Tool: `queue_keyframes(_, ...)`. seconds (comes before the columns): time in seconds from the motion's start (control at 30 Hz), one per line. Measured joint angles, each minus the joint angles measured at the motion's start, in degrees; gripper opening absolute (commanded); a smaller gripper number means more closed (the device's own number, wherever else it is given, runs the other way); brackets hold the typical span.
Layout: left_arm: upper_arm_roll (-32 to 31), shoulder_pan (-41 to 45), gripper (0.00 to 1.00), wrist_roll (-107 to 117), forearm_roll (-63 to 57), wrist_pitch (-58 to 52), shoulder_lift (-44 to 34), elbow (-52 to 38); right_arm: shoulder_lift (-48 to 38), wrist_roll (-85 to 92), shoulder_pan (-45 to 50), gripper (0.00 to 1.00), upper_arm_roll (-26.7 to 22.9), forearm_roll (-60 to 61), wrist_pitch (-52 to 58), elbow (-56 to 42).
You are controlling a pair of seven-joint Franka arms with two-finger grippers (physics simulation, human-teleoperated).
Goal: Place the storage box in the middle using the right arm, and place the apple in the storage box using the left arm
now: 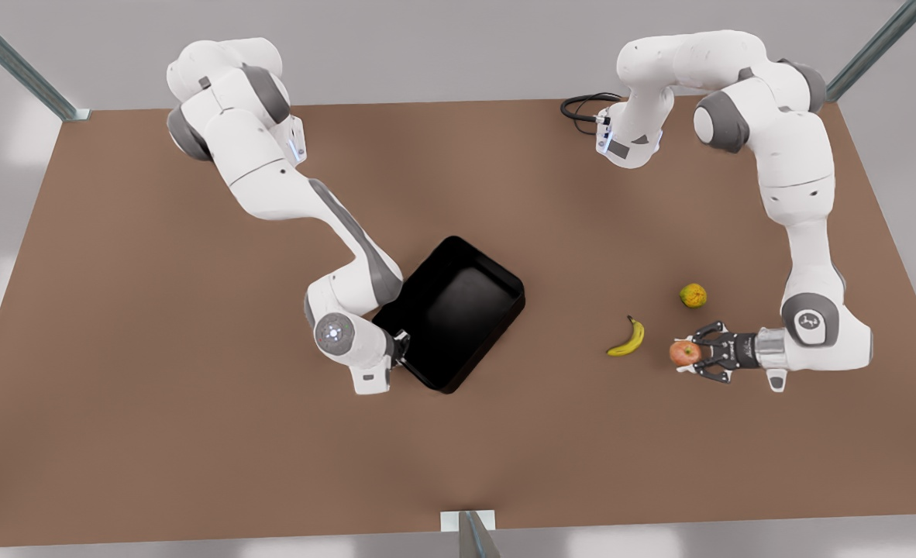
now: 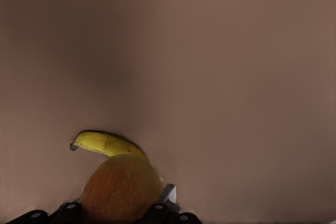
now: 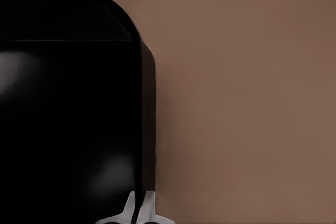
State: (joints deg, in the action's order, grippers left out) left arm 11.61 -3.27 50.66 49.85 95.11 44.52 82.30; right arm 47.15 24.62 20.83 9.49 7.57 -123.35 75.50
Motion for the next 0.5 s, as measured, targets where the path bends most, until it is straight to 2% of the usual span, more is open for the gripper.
queue_keyframes(0.03, -2.7, 0.0, 0.21, 3.4, -1.0, 0.0, -1.3, -1.9, 0.0, 0.0, 0.0, 1.00, 0.0, -0.1, 0.0, 0.1)
queue_keyframes(0.17, -10.1, 0.7, 0.21, 10.3, -4.0, 2.3, -3.9, -2.3, -0.1, 0.1, -0.1, 1.00, -0.2, -0.5, 0.0, -0.1)
queue_keyframes(0.37, -10.5, 20.7, 0.21, 31.3, -2.1, 15.9, -5.3, -4.0, -1.2, 0.0, -0.5, 1.00, -0.5, -0.1, 1.4, -2.1)
queue_keyframes(0.43, -10.5, 24.7, 0.21, 34.7, -1.7, 15.8, -7.7, -3.5, -4.0, 0.1, -2.7, 1.00, -3.7, -0.1, 17.0, -9.1)
queue_keyframes(0.5, -10.6, 26.9, 0.21, 38.5, -1.3, 14.6, -11.1, -2.3, -13.2, 0.1, -5.5, 1.00, -9.3, -0.2, 31.5, -7.7)
